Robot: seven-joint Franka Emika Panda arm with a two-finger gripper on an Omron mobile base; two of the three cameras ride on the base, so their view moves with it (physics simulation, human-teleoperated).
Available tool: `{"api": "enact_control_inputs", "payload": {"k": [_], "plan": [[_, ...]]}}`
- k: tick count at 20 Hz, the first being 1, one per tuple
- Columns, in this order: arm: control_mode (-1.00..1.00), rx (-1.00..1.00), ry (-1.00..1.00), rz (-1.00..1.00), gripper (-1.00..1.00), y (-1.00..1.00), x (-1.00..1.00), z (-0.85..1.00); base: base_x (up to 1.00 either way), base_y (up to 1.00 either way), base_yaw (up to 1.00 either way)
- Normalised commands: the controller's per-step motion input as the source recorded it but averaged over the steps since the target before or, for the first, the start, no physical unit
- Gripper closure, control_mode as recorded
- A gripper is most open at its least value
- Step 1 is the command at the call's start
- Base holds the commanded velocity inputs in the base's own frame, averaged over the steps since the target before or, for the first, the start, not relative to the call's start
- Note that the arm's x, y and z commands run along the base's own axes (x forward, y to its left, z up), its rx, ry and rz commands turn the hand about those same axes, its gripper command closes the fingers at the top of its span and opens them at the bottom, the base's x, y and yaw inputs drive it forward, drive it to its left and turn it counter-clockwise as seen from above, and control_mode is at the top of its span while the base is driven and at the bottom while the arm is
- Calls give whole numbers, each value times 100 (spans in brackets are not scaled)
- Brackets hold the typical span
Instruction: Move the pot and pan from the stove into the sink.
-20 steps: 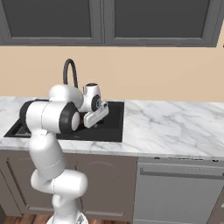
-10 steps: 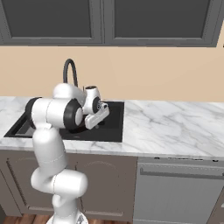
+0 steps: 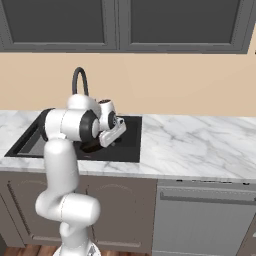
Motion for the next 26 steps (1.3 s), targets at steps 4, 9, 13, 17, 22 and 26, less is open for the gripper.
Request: {"api": "enact_control_inputs", "payload": {"k": [4, 9, 13, 17, 22, 26], "plan": [[-100, -5, 0, 0, 100, 5, 31, -26, 0, 0, 0], [-100, -5, 0, 0, 100, 5, 31, -23, 0, 0, 0], [-100, -6, 0, 0, 100, 7, 28, -26, 0, 0, 0], [-100, -6, 0, 0, 100, 5, 23, -29, 0, 0, 0], [-100, -7, 0, 0, 100, 6, 24, -34, 0, 0, 0], [-100, -4, 0, 0, 100, 2, 19, -24, 0, 0, 0]]}}
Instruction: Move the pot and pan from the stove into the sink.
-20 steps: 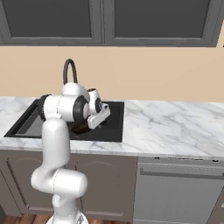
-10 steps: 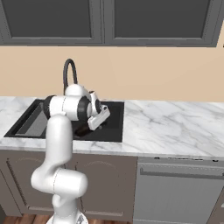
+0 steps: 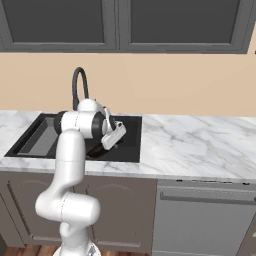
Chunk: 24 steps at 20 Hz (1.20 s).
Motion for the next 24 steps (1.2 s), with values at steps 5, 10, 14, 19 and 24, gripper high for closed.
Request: {"api": "enact_control_inputs", "payload": {"k": [5, 10, 14, 19, 24], "plan": [[-100, 0, 0, 0, 100, 0, 1, -1, 0, 0, 0], [-100, 0, 0, 0, 100, 0, 0, -6, 0, 0, 0], [-100, 0, 0, 0, 100, 0, 0, -11, 0, 0, 0], [-100, 0, 0, 0, -100, 0, 0, -1, 0, 0, 0], [-100, 0, 0, 0, -100, 0, 1, 4, 0, 0, 0]]}}
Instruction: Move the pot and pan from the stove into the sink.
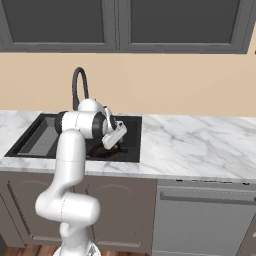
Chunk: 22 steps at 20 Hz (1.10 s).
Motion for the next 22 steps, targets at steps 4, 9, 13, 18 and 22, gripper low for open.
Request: {"api": "enact_control_inputs", "payload": {"k": [4, 9, 13, 18, 22], "plan": [[-100, 2, 0, 0, -100, 0, 4, 26, 0, 0, 0], [-100, 5, 0, 0, -100, -1, 2, 39, 0, 0, 0], [-100, 12, 0, 1, -100, -12, -14, 39, 0, 0, 0], [-100, 15, -7, 5, -100, -16, -51, 39, 0, 0, 0], [-100, 17, -17, 8, -100, -18, -67, 39, 0, 0, 0]]}}
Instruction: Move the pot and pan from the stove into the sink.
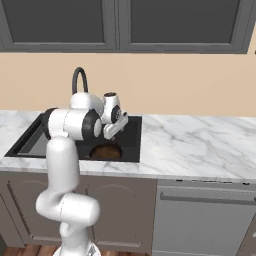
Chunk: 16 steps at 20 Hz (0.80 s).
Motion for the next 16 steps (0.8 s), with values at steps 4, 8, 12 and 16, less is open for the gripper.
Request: {"api": "enact_control_inputs", "payload": {"k": [4, 8, 12, 16], "plan": [[-100, 12, -24, 9, -100, -15, -74, 42, 0, 0, 0], [-100, 9, -25, 9, -100, -10, -74, 44, 0, 0, 0], [-100, 7, -24, 9, -100, -3, -73, 50, 0, 0, 0], [-100, 5, -24, 8, -100, 0, -68, 71, 0, 0, 0]]}}
